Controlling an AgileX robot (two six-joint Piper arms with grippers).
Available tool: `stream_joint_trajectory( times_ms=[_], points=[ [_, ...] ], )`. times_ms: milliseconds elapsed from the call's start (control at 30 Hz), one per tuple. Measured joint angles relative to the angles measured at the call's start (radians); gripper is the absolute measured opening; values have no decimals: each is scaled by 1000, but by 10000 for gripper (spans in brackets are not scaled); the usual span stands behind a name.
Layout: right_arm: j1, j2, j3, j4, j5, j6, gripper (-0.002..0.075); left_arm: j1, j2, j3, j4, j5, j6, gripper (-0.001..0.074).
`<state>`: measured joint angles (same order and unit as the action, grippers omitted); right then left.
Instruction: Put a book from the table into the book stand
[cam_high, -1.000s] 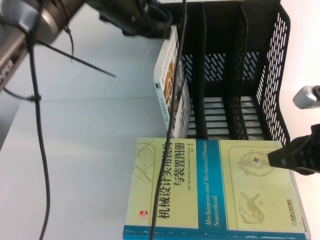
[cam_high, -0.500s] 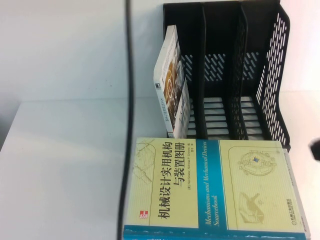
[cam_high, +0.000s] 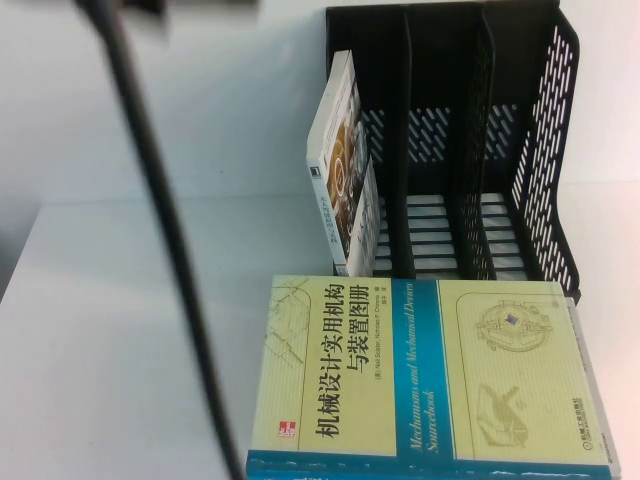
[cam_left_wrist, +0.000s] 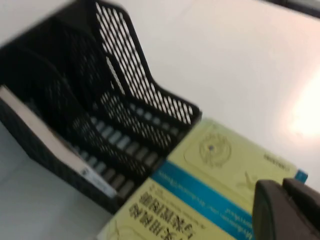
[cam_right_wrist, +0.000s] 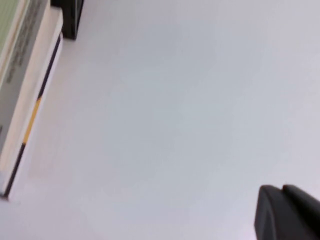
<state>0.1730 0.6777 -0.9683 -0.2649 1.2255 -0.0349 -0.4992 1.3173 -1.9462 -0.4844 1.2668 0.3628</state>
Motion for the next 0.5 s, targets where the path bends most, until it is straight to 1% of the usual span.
stream_joint_trajectory(
  times_ms=[67,100,233,300,367,500],
  points=[
    [-2,-68,20,-2,-54,35,-2,0,-47,162,0,-31,29,1],
    [-2,-110,41,9,-99,49,-2,0,-66,229,-2,-73,39,1],
    [-2,-268,166,89,-254,77,-2,0,-131,540,-81,-346,150,1],
    [-2,-336,244,126,-295,86,-2,0,-149,670,-191,-493,259,1],
    [-2,-385,316,153,-315,91,-2,0,-150,766,-314,-613,378,1],
    [-2,-442,457,211,-348,103,-2,0,-139,858,-582,-798,561,1]
  ],
)
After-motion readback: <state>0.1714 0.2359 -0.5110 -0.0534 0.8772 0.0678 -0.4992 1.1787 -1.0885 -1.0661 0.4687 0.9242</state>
